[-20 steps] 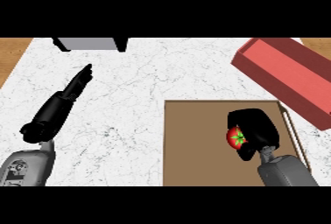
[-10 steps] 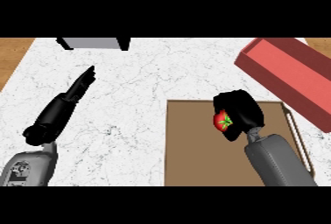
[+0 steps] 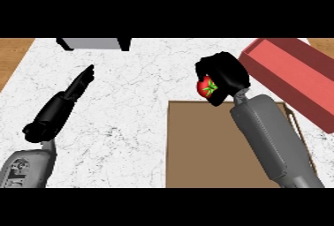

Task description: Pick the tomato from the tray and place it in the cardboard box

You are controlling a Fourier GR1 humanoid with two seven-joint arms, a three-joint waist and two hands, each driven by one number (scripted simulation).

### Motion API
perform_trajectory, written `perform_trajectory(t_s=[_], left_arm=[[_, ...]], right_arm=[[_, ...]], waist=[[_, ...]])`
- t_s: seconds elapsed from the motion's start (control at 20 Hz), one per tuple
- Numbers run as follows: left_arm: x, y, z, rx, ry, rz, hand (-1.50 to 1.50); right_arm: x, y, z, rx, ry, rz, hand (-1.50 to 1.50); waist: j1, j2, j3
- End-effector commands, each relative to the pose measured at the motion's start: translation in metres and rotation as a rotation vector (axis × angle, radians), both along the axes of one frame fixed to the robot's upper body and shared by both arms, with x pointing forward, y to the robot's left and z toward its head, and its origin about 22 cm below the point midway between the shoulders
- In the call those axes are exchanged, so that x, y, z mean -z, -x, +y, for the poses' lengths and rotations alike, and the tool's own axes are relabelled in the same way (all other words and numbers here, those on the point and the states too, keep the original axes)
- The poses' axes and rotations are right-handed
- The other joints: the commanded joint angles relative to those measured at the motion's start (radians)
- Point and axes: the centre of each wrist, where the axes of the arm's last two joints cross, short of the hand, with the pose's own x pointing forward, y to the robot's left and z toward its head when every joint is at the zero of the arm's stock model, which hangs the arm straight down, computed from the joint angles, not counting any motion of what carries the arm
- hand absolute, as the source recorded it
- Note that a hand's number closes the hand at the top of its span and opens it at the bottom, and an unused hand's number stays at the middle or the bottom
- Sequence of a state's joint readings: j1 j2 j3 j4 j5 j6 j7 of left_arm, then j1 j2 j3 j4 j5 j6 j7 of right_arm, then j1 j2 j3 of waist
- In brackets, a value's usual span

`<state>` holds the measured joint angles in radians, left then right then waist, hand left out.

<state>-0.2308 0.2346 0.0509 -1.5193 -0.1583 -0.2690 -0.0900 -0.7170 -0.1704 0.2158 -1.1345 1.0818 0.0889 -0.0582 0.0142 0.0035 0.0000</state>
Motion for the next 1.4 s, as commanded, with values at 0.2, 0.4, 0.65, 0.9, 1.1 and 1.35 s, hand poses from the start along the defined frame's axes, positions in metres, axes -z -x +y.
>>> perform_trajectory(t_s=[0.2, 0.4, 0.65, 0.9, 1.1, 1.35], left_arm=[[-0.009, 0.005, 0.004, -0.031, 0.006, -0.007, 0.00], [-0.003, 0.001, -0.007, -0.020, 0.007, 0.002, 0.00], [-0.006, -0.014, -0.005, -0.015, 0.001, -0.004, 0.00], [-0.001, -0.004, -0.006, 0.008, 0.004, -0.023, 0.00], [-0.020, -0.003, -0.005, 0.022, 0.013, -0.016, 0.00], [-0.014, -0.007, -0.031, 0.022, 0.001, -0.034, 0.00]], right_arm=[[-0.061, 0.001, -0.020, 0.238, -0.235, -0.150, 1.50], [-0.083, -0.012, -0.069, 0.419, -0.362, -0.184, 1.50], [-0.109, -0.037, -0.116, 0.564, -0.398, -0.238, 1.50], [-0.113, -0.052, -0.162, 0.664, -0.428, -0.211, 1.50], [-0.117, -0.058, -0.199, 0.693, -0.263, -0.163, 1.50], [-0.088, -0.050, -0.239, 0.740, -0.182, 0.113, 1.50]], waist=[[-0.020, -0.011, 0.000], [-0.020, -0.004, 0.001], [-0.010, 0.005, 0.000], [0.004, 0.005, 0.000], [0.028, 0.011, 0.001], [0.022, 0.017, 0.002]])
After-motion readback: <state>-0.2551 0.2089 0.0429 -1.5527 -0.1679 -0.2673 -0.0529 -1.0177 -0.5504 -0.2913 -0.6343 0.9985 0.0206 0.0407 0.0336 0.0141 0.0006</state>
